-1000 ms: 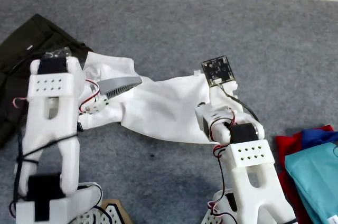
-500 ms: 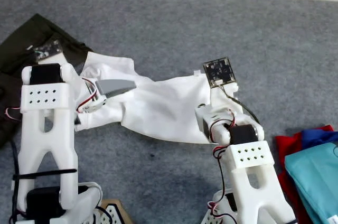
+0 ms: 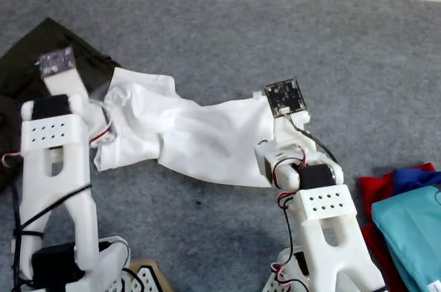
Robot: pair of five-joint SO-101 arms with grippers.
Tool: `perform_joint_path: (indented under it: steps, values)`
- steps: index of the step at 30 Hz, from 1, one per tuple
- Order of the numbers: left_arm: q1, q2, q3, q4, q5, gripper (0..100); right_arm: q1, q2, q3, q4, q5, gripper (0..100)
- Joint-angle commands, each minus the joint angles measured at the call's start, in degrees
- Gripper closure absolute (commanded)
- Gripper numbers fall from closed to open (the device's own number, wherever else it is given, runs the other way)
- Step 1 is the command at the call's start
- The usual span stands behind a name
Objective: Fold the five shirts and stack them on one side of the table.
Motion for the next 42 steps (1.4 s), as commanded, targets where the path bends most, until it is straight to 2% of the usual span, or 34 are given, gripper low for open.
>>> perform_joint_path:
  steps: [1,7,12,18,26,32,35,42]
  values:
    - [-4.26,-1.45,5.05,-3.52,-2.55,94,-0.48,-0.92,-0.40,-0.92,-0.35,78.6]
    - [-5.32,-1.36,13.58,-16.00,-4.04,94,-0.75,-0.92,-0.57,-1.01,-0.35,78.6]
    - [-2.95,-1.36,14.37,-18.46,-4.04,93,-0.75,-0.92,-0.48,-1.01,-0.26,78.6]
    - [-1.63,-1.89,12.62,-14.42,-4.04,72,-0.75,-0.92,-0.48,-1.01,-0.26,78.6]
    - [-1.98,-1.98,10.77,-13.63,-3.78,83,-0.75,-0.92,-0.31,-1.71,-0.26,78.6]
    - [-1.98,-1.89,0.84,-1.05,-3.96,83,-0.66,-0.92,3.38,-5.49,-0.18,78.6]
    - [-1.89,-1.36,0.92,-2.11,-3.96,83,-0.66,-1.27,3.47,-5.41,-0.18,78.6]
    - [-0.48,-1.36,9.36,-12.13,-5.71,83,-0.75,-1.27,3.30,-5.41,-0.18,78.6]
